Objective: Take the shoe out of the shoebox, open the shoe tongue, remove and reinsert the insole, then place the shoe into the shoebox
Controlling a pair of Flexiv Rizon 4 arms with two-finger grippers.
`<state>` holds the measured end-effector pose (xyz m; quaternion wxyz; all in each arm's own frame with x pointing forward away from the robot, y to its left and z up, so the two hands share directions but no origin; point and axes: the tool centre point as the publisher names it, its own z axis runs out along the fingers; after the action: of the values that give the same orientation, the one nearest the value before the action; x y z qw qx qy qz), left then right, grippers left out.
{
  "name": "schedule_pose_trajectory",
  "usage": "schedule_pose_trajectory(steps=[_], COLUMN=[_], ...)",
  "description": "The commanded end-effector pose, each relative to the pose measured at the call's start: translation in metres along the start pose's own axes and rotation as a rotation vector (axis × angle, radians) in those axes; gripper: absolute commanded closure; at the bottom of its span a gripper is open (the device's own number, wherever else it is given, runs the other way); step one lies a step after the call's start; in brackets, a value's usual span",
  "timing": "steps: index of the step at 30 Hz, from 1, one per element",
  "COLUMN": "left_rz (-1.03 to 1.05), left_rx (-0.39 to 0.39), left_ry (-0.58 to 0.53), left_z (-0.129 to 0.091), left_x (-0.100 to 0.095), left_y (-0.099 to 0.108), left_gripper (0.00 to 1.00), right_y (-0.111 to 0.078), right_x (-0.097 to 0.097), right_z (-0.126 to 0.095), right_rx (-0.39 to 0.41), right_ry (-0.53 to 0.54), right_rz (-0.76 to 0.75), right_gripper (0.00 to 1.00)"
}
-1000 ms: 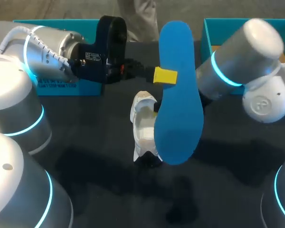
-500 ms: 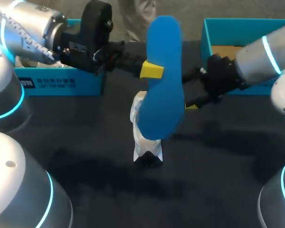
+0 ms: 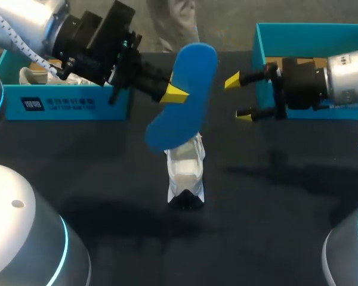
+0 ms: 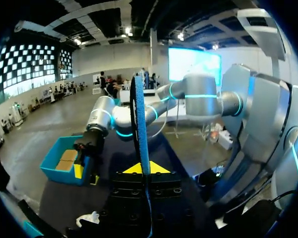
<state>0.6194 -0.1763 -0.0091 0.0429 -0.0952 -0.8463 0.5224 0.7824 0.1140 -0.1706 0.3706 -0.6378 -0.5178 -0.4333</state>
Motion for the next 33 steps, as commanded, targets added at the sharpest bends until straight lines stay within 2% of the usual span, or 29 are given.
schedule_pose_trajectory(steps=[1,8,16,33], left_rz=[0.117,0.257,0.35,0.385], left_rx=[-0.12,-0.176,-0.116,-0.1], left_ry=[-0.095,-0.157,-0.203,-0.222], left_z=[-0.004,-0.002,-0.002,0.0], left_x=[-0.001,-0.013,-0.026,-0.029], left_y=[0.003,0.02,0.034,0.034], left_gripper=[1.0,1.0,1.0,1.0], right_y=[-0.006,-0.006,-0.006,-0.007], right_x=[0.01,0.034,0.053,0.056], right_z=[-0.003,-0.011,-0.016,-0.017], right_rx=[-0.016,-0.034,-0.022,-0.018], right_ry=[0.039,0.101,0.145,0.15], right_rz=[0.018,0.05,0.067,0.073], right_gripper=[0.0,0.0,0.0,0.0])
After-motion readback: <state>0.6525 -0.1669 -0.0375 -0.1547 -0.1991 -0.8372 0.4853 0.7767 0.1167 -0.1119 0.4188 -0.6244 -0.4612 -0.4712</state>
